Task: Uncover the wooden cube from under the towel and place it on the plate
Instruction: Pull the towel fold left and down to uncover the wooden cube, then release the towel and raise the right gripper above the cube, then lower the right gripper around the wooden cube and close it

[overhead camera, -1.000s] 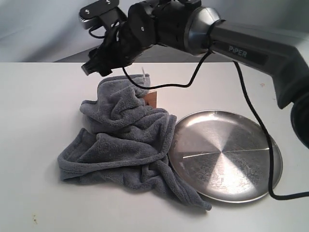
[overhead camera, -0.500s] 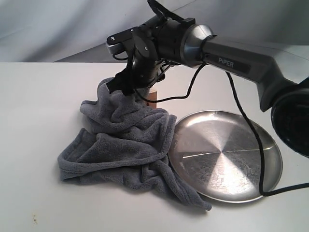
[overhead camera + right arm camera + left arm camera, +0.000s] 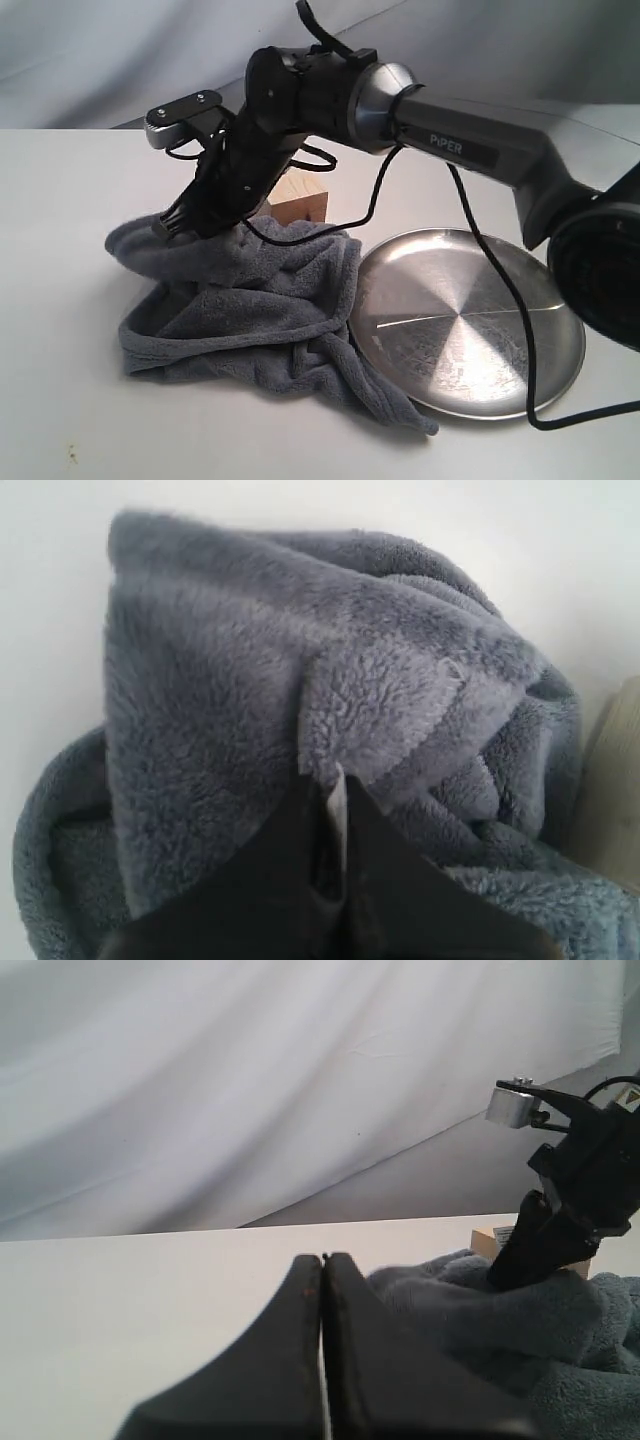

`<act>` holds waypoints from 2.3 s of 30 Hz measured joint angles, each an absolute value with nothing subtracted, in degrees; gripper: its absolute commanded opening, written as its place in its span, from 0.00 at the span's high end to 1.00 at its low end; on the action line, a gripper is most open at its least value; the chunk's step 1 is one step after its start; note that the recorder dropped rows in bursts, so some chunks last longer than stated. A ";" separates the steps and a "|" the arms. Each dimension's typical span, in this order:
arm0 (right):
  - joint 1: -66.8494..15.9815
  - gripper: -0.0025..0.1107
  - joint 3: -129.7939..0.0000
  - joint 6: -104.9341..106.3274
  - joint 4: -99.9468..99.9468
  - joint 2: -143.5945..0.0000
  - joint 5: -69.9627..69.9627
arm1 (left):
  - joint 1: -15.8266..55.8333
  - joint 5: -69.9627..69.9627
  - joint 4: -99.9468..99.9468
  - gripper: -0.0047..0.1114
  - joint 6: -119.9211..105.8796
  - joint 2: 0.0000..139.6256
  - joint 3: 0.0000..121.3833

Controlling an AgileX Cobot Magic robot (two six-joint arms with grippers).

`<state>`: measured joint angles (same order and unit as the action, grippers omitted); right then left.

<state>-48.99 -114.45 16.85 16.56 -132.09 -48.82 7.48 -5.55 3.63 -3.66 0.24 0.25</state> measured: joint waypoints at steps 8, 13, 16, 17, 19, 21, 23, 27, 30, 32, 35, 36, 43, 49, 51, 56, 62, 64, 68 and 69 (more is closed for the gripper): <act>-49.08 0.68 -114.45 14.46 5.28 -133.40 -52.56 | 7.48 -5.55 3.63 0.96 -3.66 0.24 0.25; -49.08 0.46 -114.45 13.84 5.91 -130.71 -47.43 | 7.48 -5.55 3.63 0.96 -3.66 0.24 0.25; -49.08 0.46 -114.45 11.53 2.41 -129.54 -43.45 | 7.48 -5.55 3.63 0.96 -3.66 0.24 0.25; -49.08 0.45 -114.45 8.38 -0.99 -129.40 -41.12 | 7.48 -5.55 3.63 0.96 -3.66 0.24 0.25; -49.08 0.40 -114.45 0.47 -9.17 -129.40 -38.75 | 7.48 -5.55 3.63 0.96 -3.66 0.24 0.25; -49.08 0.40 -114.45 -9.91 -19.36 -129.40 -38.55 | 7.48 -5.55 3.63 0.96 -3.66 0.24 0.25; -48.33 0.40 -114.45 -16.45 -24.30 -129.40 -39.19 | 7.48 -5.55 3.63 0.96 -3.66 0.24 0.25; -41.93 0.40 -114.45 -8.62 -10.57 -129.40 -40.34 | 7.48 -5.55 3.63 0.96 -3.66 0.24 0.25; -38.08 0.40 -114.45 1.87 2.40 -129.40 -42.23 | 7.48 -5.55 3.63 0.96 -3.66 0.24 0.25; -35.94 0.40 -114.45 8.45 9.77 -129.40 -44.29 | 7.48 -5.55 3.63 0.96 -3.66 0.24 0.25; -35.02 0.40 -114.45 13.36 14.08 -129.40 -46.10 | 7.48 -5.55 3.63 0.96 -3.66 0.24 0.25; -35.02 0.40 -114.45 13.79 14.63 -129.40 -46.10 | 7.48 -5.55 3.63 0.96 -3.66 0.24 0.25; -35.26 0.10 -114.45 14.37 15.08 -129.40 -45.60 | 7.48 -5.55 3.63 0.96 -3.66 0.24 0.25; -35.97 0.05 -114.45 14.84 15.56 -130.34 -43.30 | 7.48 -5.55 3.63 0.96 -3.66 0.24 0.25; -35.97 0.05 -114.45 14.84 15.79 -131.40 -42.90 | 7.48 -5.55 3.63 0.96 -3.66 0.24 0.25; -35.97 0.05 -114.45 15.42 18.23 -133.09 -41.80 | 7.48 -5.55 3.63 0.96 -3.66 0.24 0.25; -35.97 0.05 -114.45 18.32 20.18 -133.24 -40.25 | 7.48 -5.55 3.63 0.96 -3.66 0.24 0.25; -35.97 0.05 -114.45 18.89 20.36 -133.37 -39.93 | 7.48 -5.55 3.63 0.96 -3.66 0.24 0.25; -35.97 0.05 -114.45 20.13 21.46 -134.24 -39.77 | 7.48 -5.55 3.63 0.96 -3.66 0.24 0.25; -35.97 0.05 -114.45 20.91 22.10 -134.61 -39.77 | 7.48 -5.55 3.63 0.96 -3.66 0.24 0.25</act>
